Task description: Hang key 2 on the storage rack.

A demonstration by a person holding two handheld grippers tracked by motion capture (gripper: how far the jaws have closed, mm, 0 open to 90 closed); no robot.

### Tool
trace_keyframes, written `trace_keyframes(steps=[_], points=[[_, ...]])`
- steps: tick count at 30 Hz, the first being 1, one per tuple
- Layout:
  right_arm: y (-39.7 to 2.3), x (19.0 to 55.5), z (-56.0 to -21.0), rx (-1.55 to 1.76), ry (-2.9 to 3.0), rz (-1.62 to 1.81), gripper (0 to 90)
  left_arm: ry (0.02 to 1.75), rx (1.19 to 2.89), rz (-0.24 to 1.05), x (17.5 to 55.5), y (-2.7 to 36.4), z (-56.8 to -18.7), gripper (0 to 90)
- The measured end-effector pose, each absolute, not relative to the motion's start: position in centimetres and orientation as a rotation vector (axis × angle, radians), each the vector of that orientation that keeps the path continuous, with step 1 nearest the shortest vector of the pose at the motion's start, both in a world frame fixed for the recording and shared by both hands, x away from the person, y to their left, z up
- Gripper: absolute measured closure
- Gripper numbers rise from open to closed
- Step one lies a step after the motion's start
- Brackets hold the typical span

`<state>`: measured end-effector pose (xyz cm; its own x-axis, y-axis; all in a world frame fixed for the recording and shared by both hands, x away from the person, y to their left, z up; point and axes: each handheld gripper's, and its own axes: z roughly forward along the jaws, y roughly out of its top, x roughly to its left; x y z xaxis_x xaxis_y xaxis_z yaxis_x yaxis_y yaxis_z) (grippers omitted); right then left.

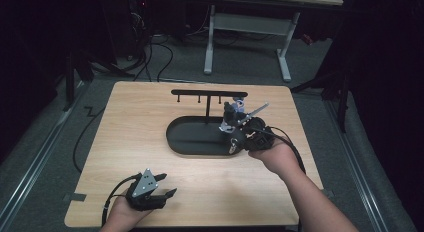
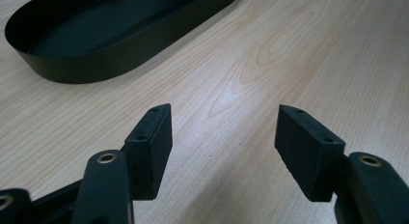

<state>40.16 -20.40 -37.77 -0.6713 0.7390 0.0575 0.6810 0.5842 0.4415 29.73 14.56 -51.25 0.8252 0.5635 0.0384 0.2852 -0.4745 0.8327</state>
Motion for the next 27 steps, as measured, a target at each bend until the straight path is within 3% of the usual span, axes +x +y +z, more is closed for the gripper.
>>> trace_keyframes(steps=[27], points=[[-17.2, 46.0, -34.6, 1.222, 2.639, 0.664, 89.5, 0.643, 2.084, 0.394, 29.5, 15.1, -51.2, 39.1]])
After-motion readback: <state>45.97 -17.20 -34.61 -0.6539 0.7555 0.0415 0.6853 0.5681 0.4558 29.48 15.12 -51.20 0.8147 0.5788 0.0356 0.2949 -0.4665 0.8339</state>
